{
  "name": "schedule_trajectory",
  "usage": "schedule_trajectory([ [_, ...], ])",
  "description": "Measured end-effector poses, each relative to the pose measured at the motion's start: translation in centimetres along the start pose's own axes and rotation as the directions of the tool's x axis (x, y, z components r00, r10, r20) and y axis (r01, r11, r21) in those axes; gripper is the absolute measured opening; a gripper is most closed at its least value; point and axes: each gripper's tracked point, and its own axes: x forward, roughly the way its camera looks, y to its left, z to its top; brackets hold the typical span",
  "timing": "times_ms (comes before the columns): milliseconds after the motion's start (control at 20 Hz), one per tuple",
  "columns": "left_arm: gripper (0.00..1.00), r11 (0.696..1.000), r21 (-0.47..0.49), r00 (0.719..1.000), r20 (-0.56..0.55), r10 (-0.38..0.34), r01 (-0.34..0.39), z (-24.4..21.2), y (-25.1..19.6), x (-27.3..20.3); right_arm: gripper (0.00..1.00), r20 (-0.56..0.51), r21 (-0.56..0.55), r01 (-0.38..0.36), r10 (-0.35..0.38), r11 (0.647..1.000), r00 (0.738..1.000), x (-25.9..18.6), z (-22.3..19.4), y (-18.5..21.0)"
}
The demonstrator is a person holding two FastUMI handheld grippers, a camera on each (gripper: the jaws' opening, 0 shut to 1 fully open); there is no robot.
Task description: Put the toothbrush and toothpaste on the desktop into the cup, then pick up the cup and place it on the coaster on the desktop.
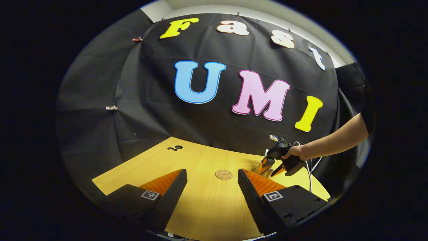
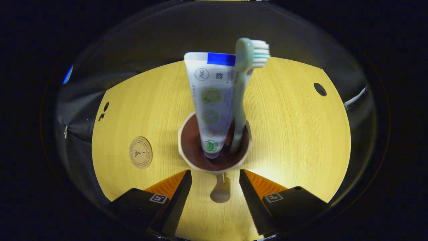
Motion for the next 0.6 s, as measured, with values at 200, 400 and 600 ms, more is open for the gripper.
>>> schedule_trajectory([
  [200,0.96,0.999,0.002,0.999,-0.007,0.039,-0.039,-0.3,1.6,-0.7,0.77,-0.018,-0.147,0.069,-0.073,0.987,0.997,1.0,-0.2,-1.3],
  [400,0.97,0.999,-0.002,0.999,-0.018,0.051,-0.051,-0.4,2.2,-0.8,0.48,-0.022,-0.134,0.077,-0.081,0.988,0.996,1.7,0.1,-1.4],
  [600,0.97,0.999,0.016,0.999,-0.026,0.045,-0.045,-0.5,1.8,-0.7,0.48,-0.047,-0.13,0.065,-0.072,0.989,0.996,1.8,-0.2,-1.7],
])
